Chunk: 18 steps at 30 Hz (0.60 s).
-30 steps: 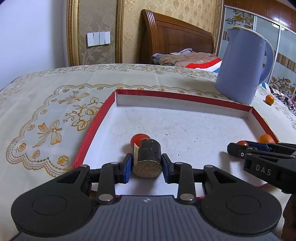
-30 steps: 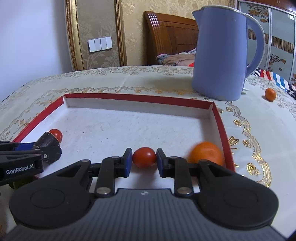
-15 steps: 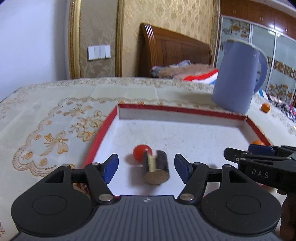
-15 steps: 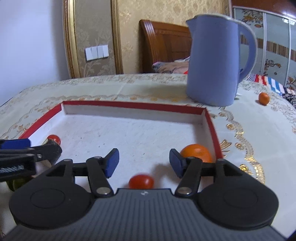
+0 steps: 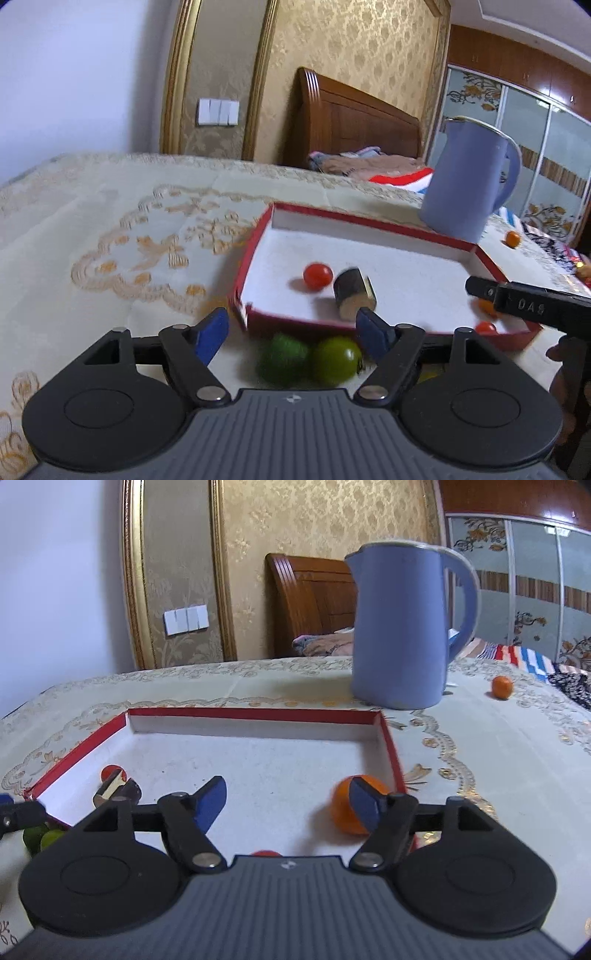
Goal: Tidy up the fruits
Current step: 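Raise both open grippers away from the tray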
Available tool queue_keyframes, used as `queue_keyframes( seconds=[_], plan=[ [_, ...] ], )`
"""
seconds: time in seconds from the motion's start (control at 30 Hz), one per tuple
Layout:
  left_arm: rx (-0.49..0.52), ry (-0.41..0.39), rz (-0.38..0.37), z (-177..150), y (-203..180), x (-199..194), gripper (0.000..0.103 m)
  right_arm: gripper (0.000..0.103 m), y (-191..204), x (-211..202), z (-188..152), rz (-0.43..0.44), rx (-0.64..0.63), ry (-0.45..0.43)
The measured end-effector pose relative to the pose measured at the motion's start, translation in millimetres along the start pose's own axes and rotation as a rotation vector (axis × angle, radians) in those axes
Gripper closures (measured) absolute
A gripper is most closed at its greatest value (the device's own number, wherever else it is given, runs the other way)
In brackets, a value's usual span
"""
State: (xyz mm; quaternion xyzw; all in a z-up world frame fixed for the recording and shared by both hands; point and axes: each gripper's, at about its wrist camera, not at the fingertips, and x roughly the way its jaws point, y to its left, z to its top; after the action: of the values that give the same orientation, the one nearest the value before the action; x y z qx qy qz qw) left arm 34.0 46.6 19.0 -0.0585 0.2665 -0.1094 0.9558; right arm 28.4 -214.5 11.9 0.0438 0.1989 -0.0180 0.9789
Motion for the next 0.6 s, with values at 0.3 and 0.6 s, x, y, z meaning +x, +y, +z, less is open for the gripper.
queue_keyframes(
  seconds=[0.3, 0.6],
  plan=[
    [0.077, 0.033, 0.005, -14, -3, -6, 0.027, 0.029, -24, -56, -27, 0.008, 0.051, -0.006],
    [0.128, 0.046, -0.017, -30, -4, -17, 0.027, 0.029, -21, -102, -47, 0.085, 0.015, 0.035]
  ],
)
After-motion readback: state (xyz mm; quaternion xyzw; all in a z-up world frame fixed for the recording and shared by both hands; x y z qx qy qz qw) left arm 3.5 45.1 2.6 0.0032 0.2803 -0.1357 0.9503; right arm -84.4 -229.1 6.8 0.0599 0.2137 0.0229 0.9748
